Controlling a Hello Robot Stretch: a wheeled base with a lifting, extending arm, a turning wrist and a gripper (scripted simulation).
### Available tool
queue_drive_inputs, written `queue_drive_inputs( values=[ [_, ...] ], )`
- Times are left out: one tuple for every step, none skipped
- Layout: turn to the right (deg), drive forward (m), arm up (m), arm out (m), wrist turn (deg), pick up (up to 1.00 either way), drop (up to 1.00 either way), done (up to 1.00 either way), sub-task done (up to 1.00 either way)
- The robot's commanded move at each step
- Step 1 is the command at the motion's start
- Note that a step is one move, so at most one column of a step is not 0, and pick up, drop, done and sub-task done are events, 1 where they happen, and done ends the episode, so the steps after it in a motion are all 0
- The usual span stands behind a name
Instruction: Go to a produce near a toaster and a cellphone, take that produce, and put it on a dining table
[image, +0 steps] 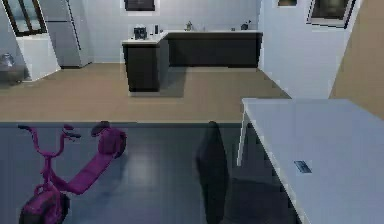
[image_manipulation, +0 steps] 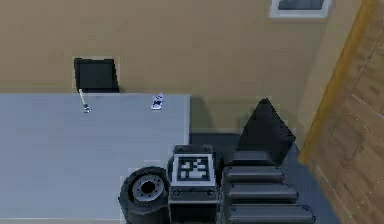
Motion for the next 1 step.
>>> queue_drive_inputs(
  values=[
    [-36.0, 0.00, 0.00, 0.00, 0.0, 0.00, 0.00, 0.00, 0.00]
  ],
)
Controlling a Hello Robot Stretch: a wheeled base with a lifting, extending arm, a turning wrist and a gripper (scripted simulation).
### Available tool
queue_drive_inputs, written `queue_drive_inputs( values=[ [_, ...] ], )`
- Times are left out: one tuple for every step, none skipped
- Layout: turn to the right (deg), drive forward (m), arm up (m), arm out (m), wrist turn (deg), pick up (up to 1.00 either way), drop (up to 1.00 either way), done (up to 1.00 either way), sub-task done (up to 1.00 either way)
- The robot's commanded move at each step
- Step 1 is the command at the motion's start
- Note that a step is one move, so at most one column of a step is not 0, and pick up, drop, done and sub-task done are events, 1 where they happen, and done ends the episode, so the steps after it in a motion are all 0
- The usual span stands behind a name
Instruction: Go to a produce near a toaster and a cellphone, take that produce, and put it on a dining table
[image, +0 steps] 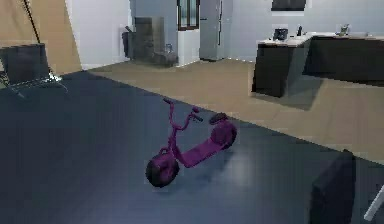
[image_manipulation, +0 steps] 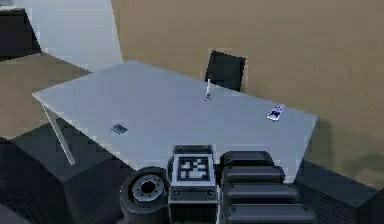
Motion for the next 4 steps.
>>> queue_drive_inputs(
  values=[
    [45.0, 0.00, 0.00, 0.00, 0.0, 0.00, 0.00, 0.00, 0.00],
    [45.0, 0.00, 0.00, 0.00, 0.0, 0.00, 0.00, 0.00, 0.00],
    [27.0, 0.00, 0.00, 0.00, 0.0, 0.00, 0.00, 0.00, 0.00],
    [3.0, 0.00, 0.00, 0.00, 0.0, 0.00, 0.00, 0.00, 0.00]
  ],
)
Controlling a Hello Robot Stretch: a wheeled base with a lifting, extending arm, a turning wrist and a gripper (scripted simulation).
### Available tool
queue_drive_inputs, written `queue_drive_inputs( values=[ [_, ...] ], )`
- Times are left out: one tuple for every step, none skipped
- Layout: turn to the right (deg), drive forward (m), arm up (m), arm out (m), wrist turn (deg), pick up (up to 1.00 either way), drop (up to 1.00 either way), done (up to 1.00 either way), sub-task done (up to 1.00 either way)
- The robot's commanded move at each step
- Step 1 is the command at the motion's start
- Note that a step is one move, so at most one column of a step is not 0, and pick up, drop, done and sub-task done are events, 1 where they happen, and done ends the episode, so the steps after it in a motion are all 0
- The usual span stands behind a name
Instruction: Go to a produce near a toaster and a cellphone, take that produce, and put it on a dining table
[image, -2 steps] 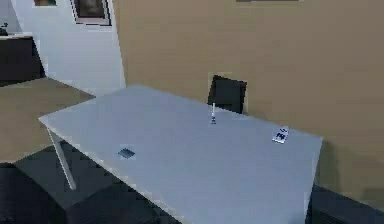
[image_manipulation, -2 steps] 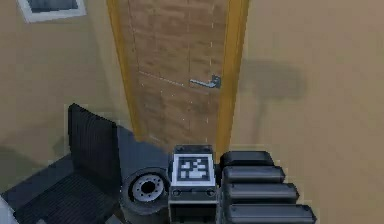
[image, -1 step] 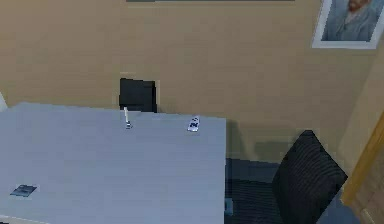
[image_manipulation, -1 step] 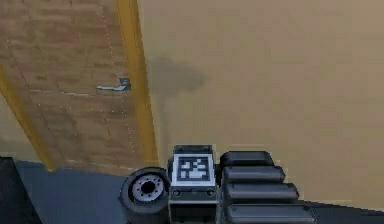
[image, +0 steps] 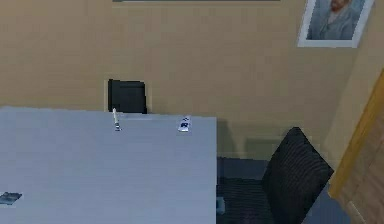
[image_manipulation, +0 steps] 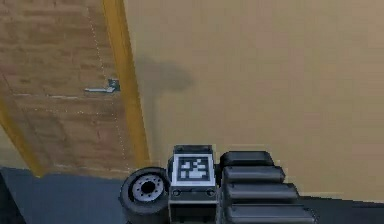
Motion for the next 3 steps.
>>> queue_drive_inputs(
  values=[
    [-45.0, 0.00, 0.00, 0.00, 0.0, 0.00, 0.00, 0.00, 0.00],
    [-45.0, 0.00, 0.00, 0.00, 0.0, 0.00, 0.00, 0.00, 0.00],
    [-27.0, 0.00, 0.00, 0.00, 0.0, 0.00, 0.00, 0.00, 0.00]
  ],
)
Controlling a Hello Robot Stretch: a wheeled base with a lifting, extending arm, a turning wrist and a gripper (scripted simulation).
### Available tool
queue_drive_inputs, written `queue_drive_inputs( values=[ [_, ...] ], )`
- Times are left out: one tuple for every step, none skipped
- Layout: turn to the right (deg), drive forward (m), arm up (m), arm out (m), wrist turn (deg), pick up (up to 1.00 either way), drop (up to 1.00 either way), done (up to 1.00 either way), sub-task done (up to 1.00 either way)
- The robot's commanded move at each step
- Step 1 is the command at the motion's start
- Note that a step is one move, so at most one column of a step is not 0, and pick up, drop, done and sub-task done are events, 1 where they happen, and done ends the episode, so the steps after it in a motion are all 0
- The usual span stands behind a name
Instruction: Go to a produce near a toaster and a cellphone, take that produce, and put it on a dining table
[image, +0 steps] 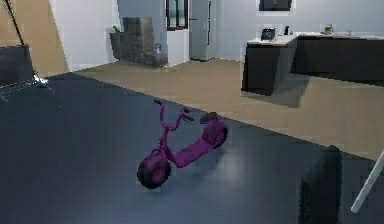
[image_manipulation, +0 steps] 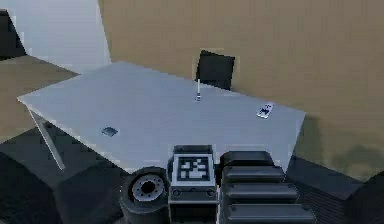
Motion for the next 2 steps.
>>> queue_drive_inputs(
  values=[
    [45.0, 0.00, 0.00, 0.00, 0.0, 0.00, 0.00, 0.00, 0.00],
    [45.0, 0.00, 0.00, 0.00, 0.0, 0.00, 0.00, 0.00, 0.00]
  ],
)
